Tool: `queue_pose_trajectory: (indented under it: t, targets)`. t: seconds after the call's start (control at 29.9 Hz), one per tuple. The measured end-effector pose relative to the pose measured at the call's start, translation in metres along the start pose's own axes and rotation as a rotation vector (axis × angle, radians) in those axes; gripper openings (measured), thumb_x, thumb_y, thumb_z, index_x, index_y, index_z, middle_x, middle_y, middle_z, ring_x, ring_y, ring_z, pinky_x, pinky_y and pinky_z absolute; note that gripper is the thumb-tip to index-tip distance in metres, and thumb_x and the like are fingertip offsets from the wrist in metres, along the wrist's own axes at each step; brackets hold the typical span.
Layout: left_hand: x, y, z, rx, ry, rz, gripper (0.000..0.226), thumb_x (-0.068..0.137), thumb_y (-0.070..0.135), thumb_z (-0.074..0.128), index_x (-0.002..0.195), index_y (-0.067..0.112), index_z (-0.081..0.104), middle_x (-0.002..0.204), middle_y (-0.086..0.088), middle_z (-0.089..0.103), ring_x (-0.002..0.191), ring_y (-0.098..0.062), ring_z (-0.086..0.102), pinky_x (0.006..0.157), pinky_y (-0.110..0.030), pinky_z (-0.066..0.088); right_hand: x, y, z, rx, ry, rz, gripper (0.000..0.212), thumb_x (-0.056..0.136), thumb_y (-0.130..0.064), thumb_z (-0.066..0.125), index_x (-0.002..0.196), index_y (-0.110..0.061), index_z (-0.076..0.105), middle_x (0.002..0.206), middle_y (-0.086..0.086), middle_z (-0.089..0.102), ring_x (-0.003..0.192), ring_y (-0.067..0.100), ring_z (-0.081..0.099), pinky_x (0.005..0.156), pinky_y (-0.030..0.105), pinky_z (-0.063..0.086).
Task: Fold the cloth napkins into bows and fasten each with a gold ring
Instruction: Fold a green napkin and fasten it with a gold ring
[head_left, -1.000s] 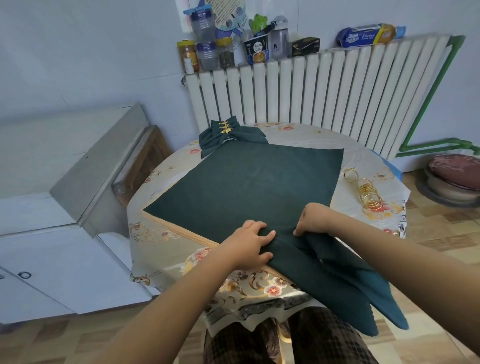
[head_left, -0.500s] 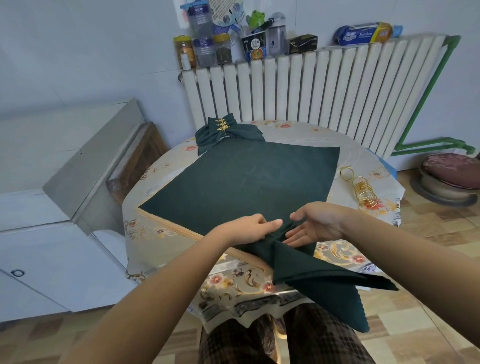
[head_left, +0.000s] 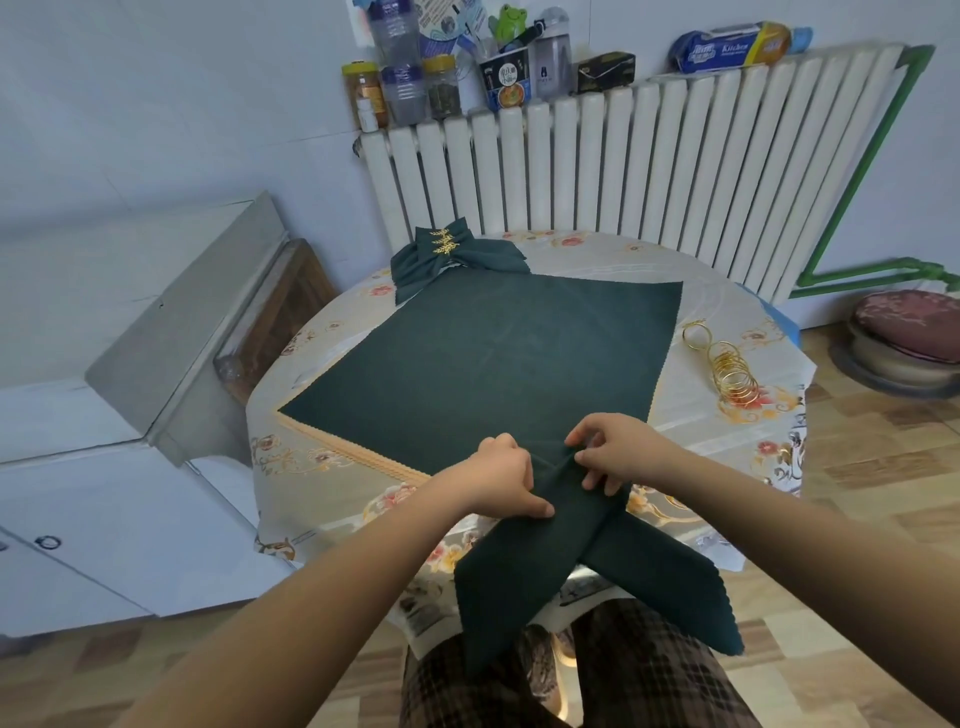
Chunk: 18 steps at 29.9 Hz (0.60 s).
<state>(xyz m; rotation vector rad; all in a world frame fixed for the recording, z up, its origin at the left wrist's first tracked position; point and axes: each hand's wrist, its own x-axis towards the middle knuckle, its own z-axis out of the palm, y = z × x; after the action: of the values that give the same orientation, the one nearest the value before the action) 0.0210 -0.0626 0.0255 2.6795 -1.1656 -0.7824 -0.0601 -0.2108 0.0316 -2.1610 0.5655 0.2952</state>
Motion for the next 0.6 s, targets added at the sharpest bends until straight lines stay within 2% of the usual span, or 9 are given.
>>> queue_pose_trajectory:
  t: [0.03, 0.1, 0.13, 0.2, 0.3, 0.4, 0.5, 0.57, 0.6]
  targets:
    - [-0.001, -0.001, 0.004, -0.011, 0.019, -0.005, 0.028, 0.086, 0.042, 0.063, 0.091, 0.016, 0.055, 0.120, -0.004, 0.040, 0.114, -0.020, 0.038, 0.092, -0.033, 0.040, 0.003, 0.003, 0.004, -0.149, 0.053, -0.066, 0.017, 0.092, -0.016, 0.056, 0.109, -0.015, 0.058, 0.072, -0.001, 0.063, 0.057, 0.008, 0.060, 0.053, 0.015, 0.044]
    - [-0.003, 0.000, 0.010, -0.032, 0.060, -0.028, 0.020, 0.090, 0.037, 0.059, 0.086, 0.018, 0.053, 0.122, -0.005, 0.040, 0.118, -0.020, 0.037, 0.099, -0.036, 0.038, 0.009, 0.011, 0.010, -0.309, 0.147, -0.154, 0.016, 0.088, -0.025, 0.062, 0.102, -0.019, 0.063, 0.085, -0.003, 0.055, 0.081, 0.013, 0.060, 0.071, 0.017, 0.043]
    - [-0.003, 0.001, 0.012, -0.027, 0.089, -0.036, 0.018, 0.092, 0.034, 0.057, 0.087, 0.018, 0.051, 0.123, -0.006, 0.041, 0.118, -0.022, 0.037, 0.100, -0.037, 0.038, 0.012, 0.014, 0.012, -0.331, 0.182, -0.171, 0.016, 0.087, -0.027, 0.064, 0.100, -0.018, 0.064, 0.093, -0.002, 0.048, 0.089, 0.016, 0.059, 0.080, 0.020, 0.042]
    - [-0.002, 0.001, 0.015, -0.022, 0.180, -0.054, 0.014, 0.094, 0.029, 0.052, 0.091, 0.015, 0.049, 0.120, -0.009, 0.045, 0.115, -0.025, 0.042, 0.098, -0.037, 0.039, 0.017, 0.020, 0.017, -0.320, 0.240, -0.182, 0.016, 0.088, -0.028, 0.063, 0.098, -0.015, 0.063, 0.100, -0.001, 0.040, 0.091, 0.020, 0.057, 0.088, 0.026, 0.042]
    - [0.003, -0.001, 0.019, 0.001, 0.351, -0.053, 0.013, 0.097, 0.019, 0.046, 0.101, 0.008, 0.048, 0.113, -0.011, 0.049, 0.104, -0.027, 0.049, 0.083, -0.033, 0.039, 0.021, 0.029, 0.027, -0.298, 0.361, -0.207, 0.018, 0.090, -0.027, 0.059, 0.098, -0.011, 0.059, 0.107, 0.002, 0.038, 0.086, 0.024, 0.057, 0.085, 0.032, 0.046]
    - [0.009, -0.004, 0.029, -0.001, 0.494, -0.019, 0.009, 0.096, 0.012, 0.044, 0.103, 0.008, 0.047, 0.109, -0.008, 0.049, 0.097, -0.024, 0.049, 0.076, -0.029, 0.036, 0.021, 0.036, 0.037, -0.296, 0.494, -0.253, 0.016, 0.089, -0.021, 0.060, 0.098, -0.008, 0.058, 0.109, 0.004, 0.044, 0.085, 0.025, 0.056, 0.073, 0.035, 0.049]
    - [0.012, -0.010, 0.045, -0.042, 0.595, 0.101, 0.021, 0.093, 0.005, 0.040, 0.110, 0.012, 0.050, 0.110, -0.001, 0.049, 0.102, -0.019, 0.045, 0.085, -0.027, 0.033, 0.018, 0.042, 0.043, -0.435, 0.674, -0.478, 0.014, 0.075, -0.005, 0.067, 0.087, -0.011, 0.063, 0.092, 0.005, 0.058, 0.074, 0.027, 0.055, 0.058, 0.033, 0.044]
    - [0.012, -0.019, 0.053, -0.113, 0.625, 0.195, 0.031, 0.093, 0.007, 0.037, 0.117, 0.013, 0.055, 0.117, 0.000, 0.053, 0.110, -0.017, 0.044, 0.095, -0.027, 0.031, 0.012, 0.044, 0.045, -0.526, 0.710, -0.618, 0.011, 0.079, -0.016, 0.058, 0.086, -0.016, 0.065, 0.090, 0.001, 0.062, 0.078, 0.024, 0.054, 0.067, 0.032, 0.039]
    - [0.012, -0.024, 0.056, -0.139, 0.635, 0.239, 0.034, 0.092, 0.011, 0.036, 0.119, 0.013, 0.057, 0.120, 0.000, 0.055, 0.114, -0.016, 0.045, 0.100, -0.028, 0.031, 0.009, 0.046, 0.047, -0.545, 0.661, -0.640, 0.018, 0.082, -0.027, 0.052, 0.089, -0.018, 0.066, 0.095, -0.001, 0.063, 0.086, 0.022, 0.054, 0.075, 0.031, 0.036]
